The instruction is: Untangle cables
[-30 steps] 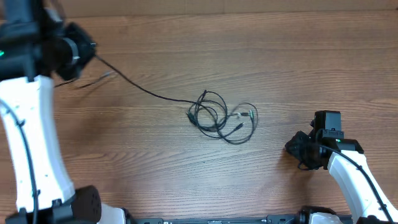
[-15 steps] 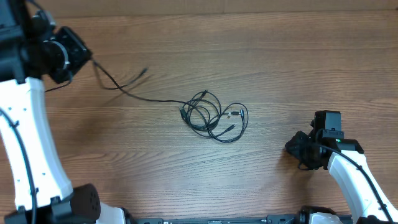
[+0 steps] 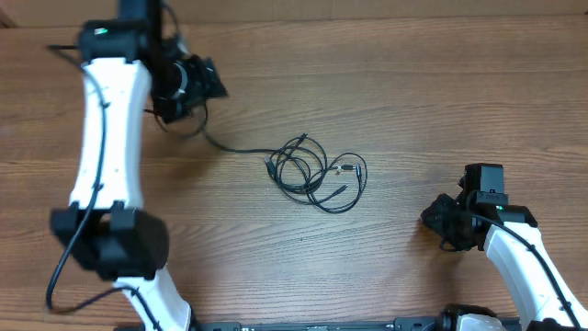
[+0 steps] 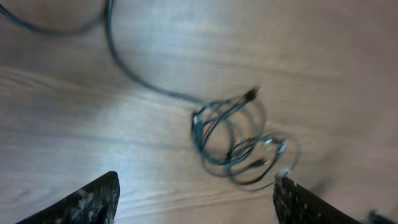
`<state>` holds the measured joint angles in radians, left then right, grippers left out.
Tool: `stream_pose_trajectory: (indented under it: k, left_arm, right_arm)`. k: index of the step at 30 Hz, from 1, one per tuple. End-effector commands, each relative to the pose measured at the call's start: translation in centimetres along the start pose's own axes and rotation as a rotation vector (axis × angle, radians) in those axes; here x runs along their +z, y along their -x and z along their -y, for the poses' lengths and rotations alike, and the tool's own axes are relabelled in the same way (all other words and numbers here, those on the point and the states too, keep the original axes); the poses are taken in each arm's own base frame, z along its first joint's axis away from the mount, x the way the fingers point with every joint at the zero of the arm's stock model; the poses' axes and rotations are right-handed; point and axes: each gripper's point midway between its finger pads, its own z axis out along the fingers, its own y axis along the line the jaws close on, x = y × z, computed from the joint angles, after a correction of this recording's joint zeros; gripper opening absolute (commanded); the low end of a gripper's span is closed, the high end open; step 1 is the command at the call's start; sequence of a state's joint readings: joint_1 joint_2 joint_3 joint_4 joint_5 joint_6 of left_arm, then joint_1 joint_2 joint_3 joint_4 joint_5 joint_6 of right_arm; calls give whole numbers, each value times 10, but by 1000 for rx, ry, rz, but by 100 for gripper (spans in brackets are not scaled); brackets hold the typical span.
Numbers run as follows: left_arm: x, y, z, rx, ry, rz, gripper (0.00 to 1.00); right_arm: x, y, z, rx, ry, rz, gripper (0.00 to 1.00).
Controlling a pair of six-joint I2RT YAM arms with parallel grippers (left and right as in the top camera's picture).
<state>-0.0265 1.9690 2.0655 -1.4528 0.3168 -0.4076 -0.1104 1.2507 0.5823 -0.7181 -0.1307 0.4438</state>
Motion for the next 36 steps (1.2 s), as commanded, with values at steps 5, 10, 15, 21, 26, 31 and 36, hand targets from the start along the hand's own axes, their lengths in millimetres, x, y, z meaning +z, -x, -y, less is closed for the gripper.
stream_pose_trajectory:
  k: [5, 10, 15, 21, 26, 31, 36]
  left_arm:
    - [80, -28, 7, 111, 155, -203, 82]
    - [120, -44, 12, 120, 198, -294, 82]
    - [154, -51, 7, 16, 258, -340, 81]
    - [154, -37, -17, -191, 339, -285, 79]
    - [143, -7, -57, -318, 408, -195, 80]
    - [132, 25, -96, -420, 378, -133, 81]
    - [120, 47, -135, -497, 368, -84, 82]
  right_arm:
    - [-1, 4, -2, 0, 6, 10, 41]
    - [-1, 4, -2, 0, 6, 10, 42]
    - [-1, 4, -2, -3, 6, 9, 42]
    - [-1, 4, -2, -25, 6, 9, 46]
    - [-1, 4, -2, -29, 6, 9, 46]
    - [-1, 4, -2, -30, 5, 10, 47]
    - [-1, 4, -2, -29, 5, 9, 47]
